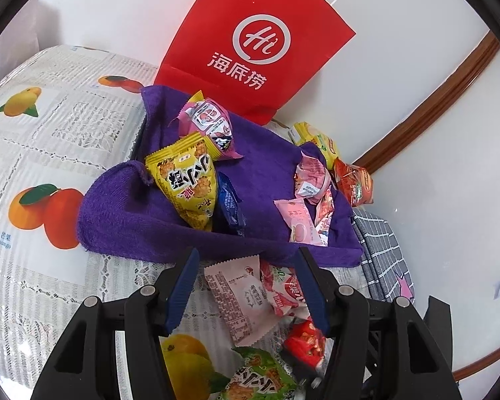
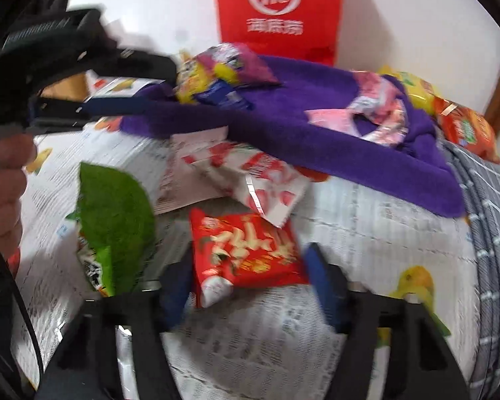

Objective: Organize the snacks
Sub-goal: 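Move the left gripper to the green chip bag while the right moves to the red packet, then grasp the green chip bag with the left gripper while the right grasps the red packet, then lift and carry the green bag and red packet over the towel, then open both grippers to release the green bag and red packet onto the towel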

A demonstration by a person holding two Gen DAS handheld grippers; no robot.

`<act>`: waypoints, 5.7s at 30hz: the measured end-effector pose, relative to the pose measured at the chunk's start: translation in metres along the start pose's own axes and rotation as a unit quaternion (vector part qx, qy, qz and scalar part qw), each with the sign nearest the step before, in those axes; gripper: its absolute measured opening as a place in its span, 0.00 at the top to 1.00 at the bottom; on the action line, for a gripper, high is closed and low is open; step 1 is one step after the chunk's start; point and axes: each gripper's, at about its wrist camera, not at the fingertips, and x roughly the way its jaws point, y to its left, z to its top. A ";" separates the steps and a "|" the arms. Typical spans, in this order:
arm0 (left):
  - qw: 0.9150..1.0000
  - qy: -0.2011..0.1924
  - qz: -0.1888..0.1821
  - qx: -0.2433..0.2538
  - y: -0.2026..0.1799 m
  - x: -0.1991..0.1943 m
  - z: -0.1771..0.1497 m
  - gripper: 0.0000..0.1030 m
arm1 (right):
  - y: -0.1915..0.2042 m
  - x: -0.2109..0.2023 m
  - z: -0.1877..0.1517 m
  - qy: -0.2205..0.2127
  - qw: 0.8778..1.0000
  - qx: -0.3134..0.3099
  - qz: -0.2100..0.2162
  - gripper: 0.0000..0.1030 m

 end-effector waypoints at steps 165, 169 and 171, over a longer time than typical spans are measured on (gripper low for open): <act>0.997 -0.055 0.051 0.017 -0.032 0.063 0.042 0.52 | -0.111 0.036 0.104 -0.095 0.964 0.248 0.029 0.32; 0.997 -0.051 0.055 0.024 -0.036 0.069 0.040 0.52 | -0.117 0.026 0.103 -0.116 0.958 0.261 0.036 0.32; 0.997 -0.048 0.061 0.031 -0.039 0.072 0.039 0.52 | -0.118 0.022 0.103 -0.122 0.956 0.263 0.039 0.32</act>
